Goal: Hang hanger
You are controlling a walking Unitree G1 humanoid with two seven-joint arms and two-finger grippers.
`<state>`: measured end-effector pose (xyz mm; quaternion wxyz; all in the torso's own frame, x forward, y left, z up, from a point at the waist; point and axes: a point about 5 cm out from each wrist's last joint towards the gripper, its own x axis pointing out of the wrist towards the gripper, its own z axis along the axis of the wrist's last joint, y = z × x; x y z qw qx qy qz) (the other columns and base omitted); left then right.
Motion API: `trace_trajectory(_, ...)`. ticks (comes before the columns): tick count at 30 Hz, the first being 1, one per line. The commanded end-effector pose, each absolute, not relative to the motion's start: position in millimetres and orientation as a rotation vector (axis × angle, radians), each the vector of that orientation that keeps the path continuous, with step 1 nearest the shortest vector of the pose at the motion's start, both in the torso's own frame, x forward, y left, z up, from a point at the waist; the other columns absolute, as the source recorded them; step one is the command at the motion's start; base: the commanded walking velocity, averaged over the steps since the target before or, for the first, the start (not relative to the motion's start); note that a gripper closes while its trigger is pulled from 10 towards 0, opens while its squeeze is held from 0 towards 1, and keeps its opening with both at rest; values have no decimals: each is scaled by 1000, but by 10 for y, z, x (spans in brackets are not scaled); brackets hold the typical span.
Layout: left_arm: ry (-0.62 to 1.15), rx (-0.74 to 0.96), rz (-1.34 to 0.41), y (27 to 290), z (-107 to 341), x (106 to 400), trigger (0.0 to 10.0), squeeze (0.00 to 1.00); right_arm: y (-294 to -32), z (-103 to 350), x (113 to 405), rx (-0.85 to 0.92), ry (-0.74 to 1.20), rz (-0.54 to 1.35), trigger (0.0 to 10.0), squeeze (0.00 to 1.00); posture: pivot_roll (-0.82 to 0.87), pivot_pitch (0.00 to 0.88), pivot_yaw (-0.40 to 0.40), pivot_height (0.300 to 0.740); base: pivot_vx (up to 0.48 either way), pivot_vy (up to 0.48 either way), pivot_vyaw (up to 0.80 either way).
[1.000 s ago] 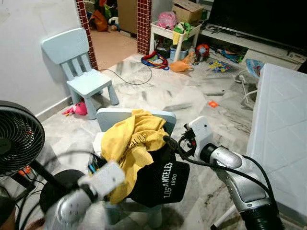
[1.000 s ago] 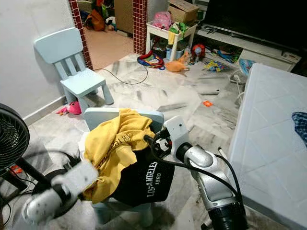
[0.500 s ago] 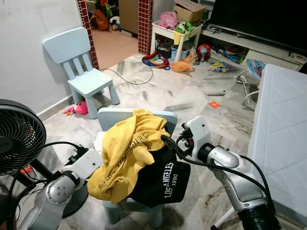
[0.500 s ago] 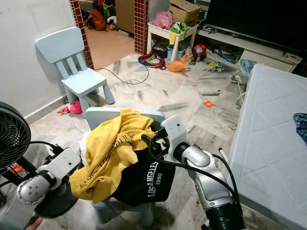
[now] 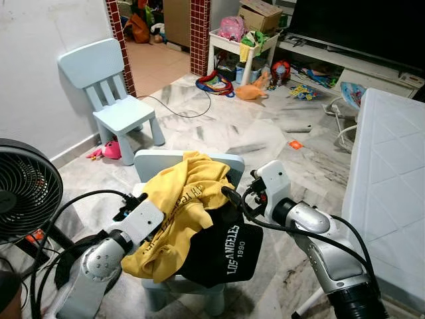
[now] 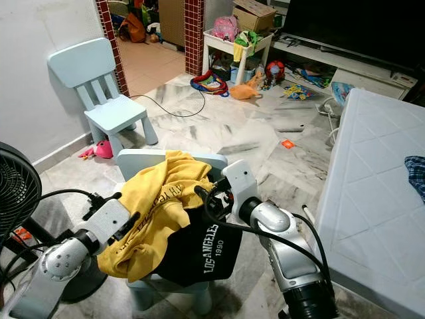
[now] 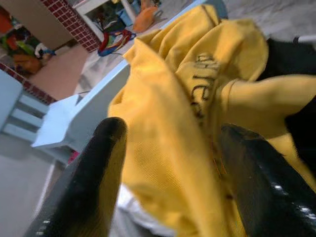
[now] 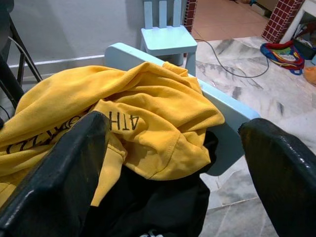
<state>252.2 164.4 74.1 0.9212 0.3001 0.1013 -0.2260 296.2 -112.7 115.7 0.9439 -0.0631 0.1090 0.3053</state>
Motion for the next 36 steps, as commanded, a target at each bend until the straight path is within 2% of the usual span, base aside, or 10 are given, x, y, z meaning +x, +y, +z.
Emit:
trace_trajectory(1,239,615,-467,1624,671,2543,10000,1000,-1137,1203,2999,-143,201,618,10000,0,6,46,-66,740,0,0,0)
trace_trajectory(5,286,615,-484,1603,578,2530,10000,1000,-1144,1208,2997,-145,201,616,10000,0,-5,46,-60,740,0,0,0)
trace_trajectory(6,315,622,-473,1622,523,2533,10000,776,-1155,1204,2989,-146,201,615,10000,0,-7,46,-59,740,0,0,0)
trace_trajectory(7,361,614,-455,1654,452,2541,10000,0,-1168,1197,2979,-147,204,612,10000,0,-7,46,-59,740,0,0,0)
trace_trajectory(8,389,599,-451,1666,411,2545,10000,0,-1173,1189,2971,-147,206,612,10000,0,-8,47,-59,740,0,0,0)
trace_trajectory(9,403,595,-444,1678,393,2554,6549,0,-1172,1187,2967,-146,207,612,10000,0,-9,46,-59,740,0,0,0)
trace_trajectory(10,420,594,-436,1694,368,2565,4275,0,-1171,1183,2963,-146,208,612,10000,0,-9,46,-59,740,0,0,0)
trace_trajectory(11,438,595,-424,1718,336,2591,0,0,-1166,1180,2959,-147,209,614,10000,0,-9,46,-59,740,0,0,0)
trace_trajectory(24,418,524,-240,2010,406,2711,0,0,-1167,1174,2975,-152,208,612,10000,0,-7,40,-61,740,0,0,0)
trace_trajectory(36,400,434,-205,1989,417,2752,0,0,-1185,1173,2980,-156,207,608,10000,0,-15,42,-59,740,0,0,0)
